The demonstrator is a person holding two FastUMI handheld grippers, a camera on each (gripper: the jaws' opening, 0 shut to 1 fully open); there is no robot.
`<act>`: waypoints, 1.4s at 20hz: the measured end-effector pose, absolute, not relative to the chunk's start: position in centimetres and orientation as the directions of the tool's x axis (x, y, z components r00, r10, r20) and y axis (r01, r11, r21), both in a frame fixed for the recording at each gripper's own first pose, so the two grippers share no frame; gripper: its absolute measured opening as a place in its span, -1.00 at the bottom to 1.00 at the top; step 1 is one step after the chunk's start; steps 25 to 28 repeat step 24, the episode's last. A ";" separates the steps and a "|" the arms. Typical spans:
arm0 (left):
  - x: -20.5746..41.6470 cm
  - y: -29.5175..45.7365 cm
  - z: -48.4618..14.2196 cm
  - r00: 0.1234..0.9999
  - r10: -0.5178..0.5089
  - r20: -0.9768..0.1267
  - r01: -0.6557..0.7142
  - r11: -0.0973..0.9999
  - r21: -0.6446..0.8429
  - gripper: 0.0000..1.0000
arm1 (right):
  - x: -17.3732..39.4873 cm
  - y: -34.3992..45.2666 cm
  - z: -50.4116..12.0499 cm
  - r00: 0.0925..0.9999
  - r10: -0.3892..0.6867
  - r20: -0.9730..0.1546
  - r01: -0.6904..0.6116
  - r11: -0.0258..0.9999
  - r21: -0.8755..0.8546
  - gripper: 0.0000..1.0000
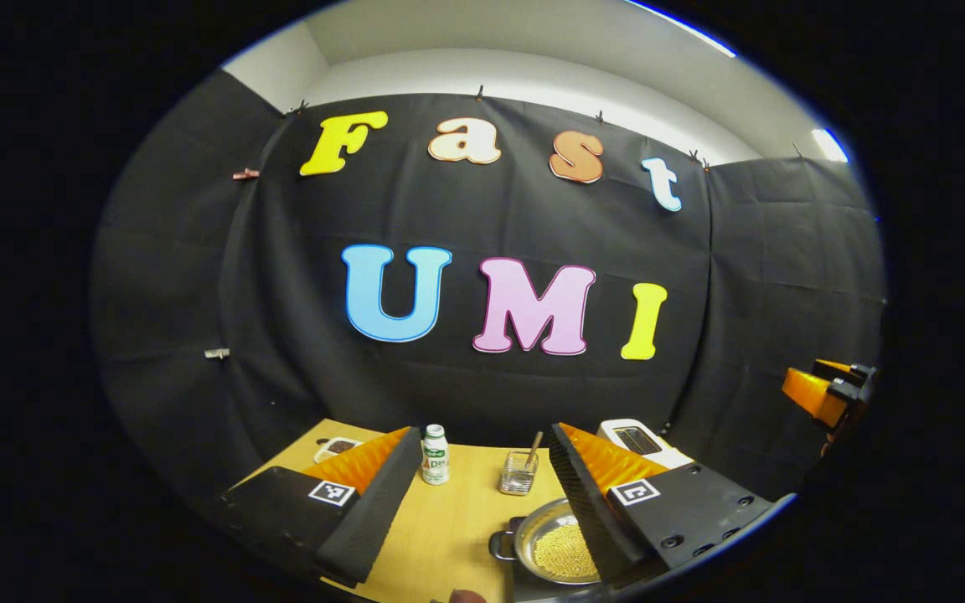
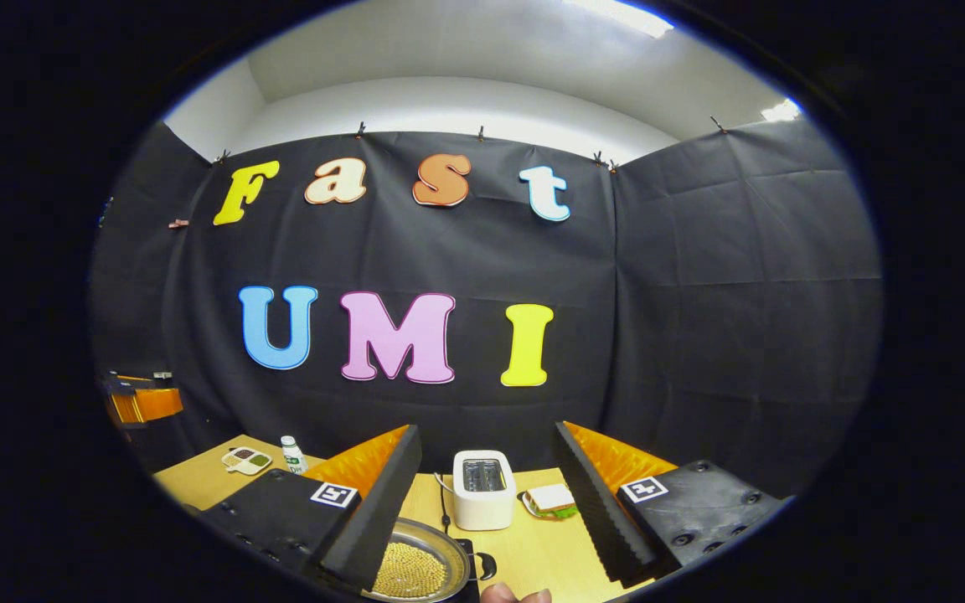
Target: First push the handle of the pot to place it horizontally, then grasp the pot with both hands and set it on the induction cooktop.
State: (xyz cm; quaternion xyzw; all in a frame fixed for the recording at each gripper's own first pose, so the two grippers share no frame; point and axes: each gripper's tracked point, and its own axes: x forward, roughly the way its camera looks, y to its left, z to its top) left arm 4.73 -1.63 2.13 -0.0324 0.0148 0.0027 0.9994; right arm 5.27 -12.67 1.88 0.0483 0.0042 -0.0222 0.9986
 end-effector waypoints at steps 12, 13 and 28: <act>5.5 -2.1 1.3 0.998 0.010 -0.065 -0.013 0.999 -0.047 0.90 | 5.8 -13.1 0.4 0.996 -0.067 -0.057 0.073 0.992 0.107 0.96; 5.6 -2.1 1.3 0.998 0.008 -0.066 -0.011 0.999 -0.046 0.90 | 5.8 -13.0 0.3 0.996 -0.065 -0.060 0.071 0.992 0.106 0.95; 6.2 -2.1 0.7 0.996 0.004 -0.086 -0.007 0.999 -0.035 0.89 | 5.9 -12.1 -0.1 0.997 -0.027 -0.068 0.033 0.995 0.090 0.95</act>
